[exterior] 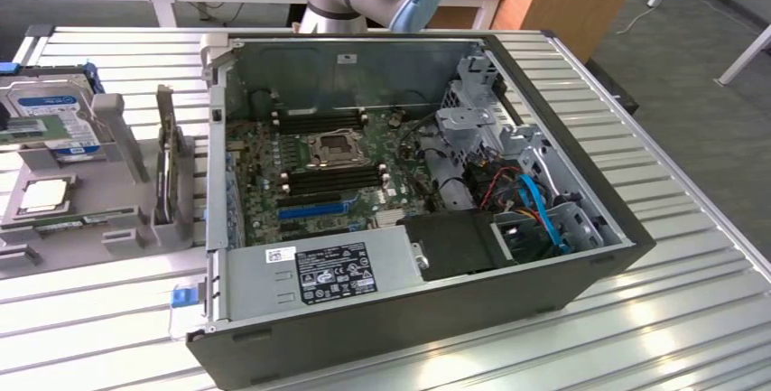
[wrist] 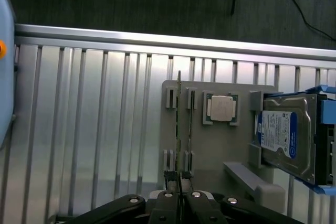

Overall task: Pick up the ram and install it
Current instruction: 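Pick up the ram and move it above insertion slot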

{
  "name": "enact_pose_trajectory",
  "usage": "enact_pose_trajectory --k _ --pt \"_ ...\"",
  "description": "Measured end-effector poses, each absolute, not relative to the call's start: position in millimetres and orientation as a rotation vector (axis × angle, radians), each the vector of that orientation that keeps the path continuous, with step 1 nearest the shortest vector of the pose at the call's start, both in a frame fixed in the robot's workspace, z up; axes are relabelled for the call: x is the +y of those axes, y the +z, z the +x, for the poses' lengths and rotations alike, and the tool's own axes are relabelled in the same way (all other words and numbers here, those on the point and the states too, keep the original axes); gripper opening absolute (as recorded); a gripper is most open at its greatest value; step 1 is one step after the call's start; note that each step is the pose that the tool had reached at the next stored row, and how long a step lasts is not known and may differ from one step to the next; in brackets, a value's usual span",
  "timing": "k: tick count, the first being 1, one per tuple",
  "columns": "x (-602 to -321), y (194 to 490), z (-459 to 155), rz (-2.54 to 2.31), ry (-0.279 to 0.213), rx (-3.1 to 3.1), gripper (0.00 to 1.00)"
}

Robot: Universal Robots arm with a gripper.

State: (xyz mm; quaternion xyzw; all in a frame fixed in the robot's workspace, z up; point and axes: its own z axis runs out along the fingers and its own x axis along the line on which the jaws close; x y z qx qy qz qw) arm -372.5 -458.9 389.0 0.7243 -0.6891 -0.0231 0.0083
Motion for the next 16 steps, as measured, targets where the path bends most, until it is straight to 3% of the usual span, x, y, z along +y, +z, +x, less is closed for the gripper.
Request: enact_pose_trajectory --k 16 --pt "-459.0 394.4 -371.4 2.263 -0.072 -2.153 0.12"
